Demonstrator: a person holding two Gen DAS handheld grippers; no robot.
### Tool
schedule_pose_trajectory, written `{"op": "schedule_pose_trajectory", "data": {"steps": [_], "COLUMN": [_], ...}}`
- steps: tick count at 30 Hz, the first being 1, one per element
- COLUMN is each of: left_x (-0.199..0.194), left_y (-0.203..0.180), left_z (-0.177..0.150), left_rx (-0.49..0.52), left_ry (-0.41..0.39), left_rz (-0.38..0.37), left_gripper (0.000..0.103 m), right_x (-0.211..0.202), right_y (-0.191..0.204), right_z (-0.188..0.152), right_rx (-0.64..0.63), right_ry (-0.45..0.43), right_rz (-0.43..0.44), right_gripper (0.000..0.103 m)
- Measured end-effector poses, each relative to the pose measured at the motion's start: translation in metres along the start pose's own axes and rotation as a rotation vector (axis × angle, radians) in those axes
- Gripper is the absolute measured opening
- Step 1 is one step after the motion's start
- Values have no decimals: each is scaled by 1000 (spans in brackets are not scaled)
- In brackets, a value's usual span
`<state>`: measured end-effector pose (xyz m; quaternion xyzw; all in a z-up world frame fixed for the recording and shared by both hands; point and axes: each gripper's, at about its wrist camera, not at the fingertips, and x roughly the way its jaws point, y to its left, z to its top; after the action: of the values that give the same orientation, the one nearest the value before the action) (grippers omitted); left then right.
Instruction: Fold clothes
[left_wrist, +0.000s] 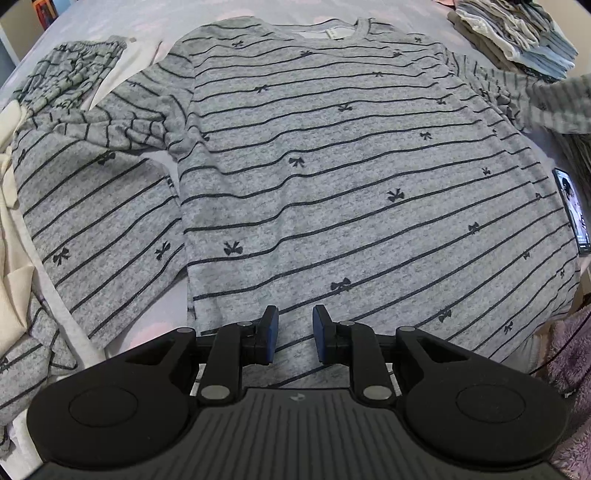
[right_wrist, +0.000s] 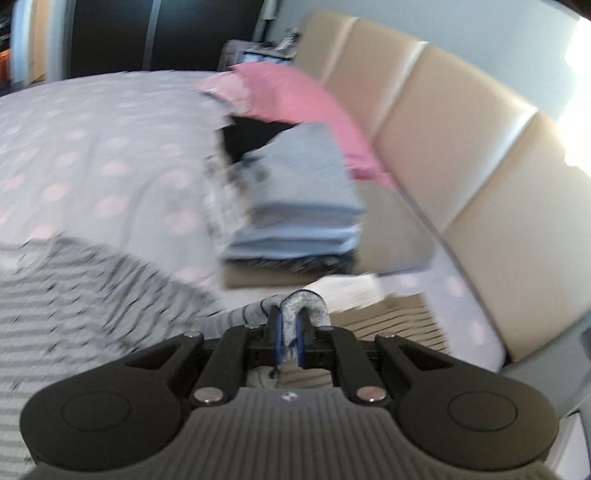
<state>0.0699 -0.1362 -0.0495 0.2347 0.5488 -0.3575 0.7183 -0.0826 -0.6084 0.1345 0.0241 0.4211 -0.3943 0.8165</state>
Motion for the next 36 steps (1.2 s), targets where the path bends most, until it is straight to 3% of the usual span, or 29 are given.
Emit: {"op": "schedule_pose_trajectory", "data": {"steps": [6,14,19,25,28,36], "left_x": [7,16,20,21,23,19], "left_y": [3,9,12,7,5,5], "left_z": [3,8,10,10,9,7], "left_rx": [-9,-42,-61,-40,-30,-38], "left_ry": [20,40,51,47,50,39], "left_rz": [8,25,36,30,35,35], "left_gripper": [18,18,18,18,18,18], "right_x": [24,104,136,130,123,134], "right_y": [-59,-117,-126,-139,-151,-161], "right_z": [34,14,-13,-35,-45,-84], "right_rx": [91,258,269,295,351,562], "right_ry": [11,228,263,210,184,217], "right_rz": [-141,-218,-218,-190,-172,-54], "right_gripper": [8,9,11,33,50,50]}}
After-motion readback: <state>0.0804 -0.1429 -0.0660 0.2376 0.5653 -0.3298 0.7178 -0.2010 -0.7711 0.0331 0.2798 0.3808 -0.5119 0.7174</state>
